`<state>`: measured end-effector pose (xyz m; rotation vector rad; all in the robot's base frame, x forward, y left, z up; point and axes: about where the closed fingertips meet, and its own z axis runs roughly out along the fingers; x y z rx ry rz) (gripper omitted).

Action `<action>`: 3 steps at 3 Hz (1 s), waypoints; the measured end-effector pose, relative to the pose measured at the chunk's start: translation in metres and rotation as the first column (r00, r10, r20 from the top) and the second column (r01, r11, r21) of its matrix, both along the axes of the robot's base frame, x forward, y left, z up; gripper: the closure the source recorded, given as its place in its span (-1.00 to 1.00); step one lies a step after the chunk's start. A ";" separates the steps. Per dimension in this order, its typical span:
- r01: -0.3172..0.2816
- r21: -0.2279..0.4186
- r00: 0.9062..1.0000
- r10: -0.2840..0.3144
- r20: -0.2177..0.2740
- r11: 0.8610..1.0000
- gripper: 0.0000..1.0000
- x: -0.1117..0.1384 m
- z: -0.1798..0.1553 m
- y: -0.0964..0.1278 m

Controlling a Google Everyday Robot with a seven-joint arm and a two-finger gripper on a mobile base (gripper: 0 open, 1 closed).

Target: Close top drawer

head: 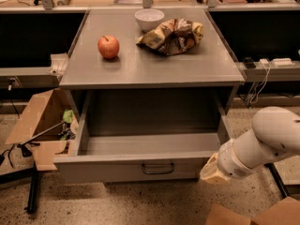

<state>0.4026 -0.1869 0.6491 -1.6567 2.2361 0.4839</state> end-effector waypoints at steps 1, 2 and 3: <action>0.000 0.000 1.000 0.000 0.000 1.000 0.24 0.000 0.000 0.000; 0.000 0.000 1.000 0.000 0.000 1.000 -0.24 0.000 0.000 0.000; 0.000 0.000 1.000 0.000 0.000 1.000 -0.70 0.000 0.000 0.000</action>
Offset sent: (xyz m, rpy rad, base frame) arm 0.0000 0.0000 0.0000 0.0000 0.0000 0.0000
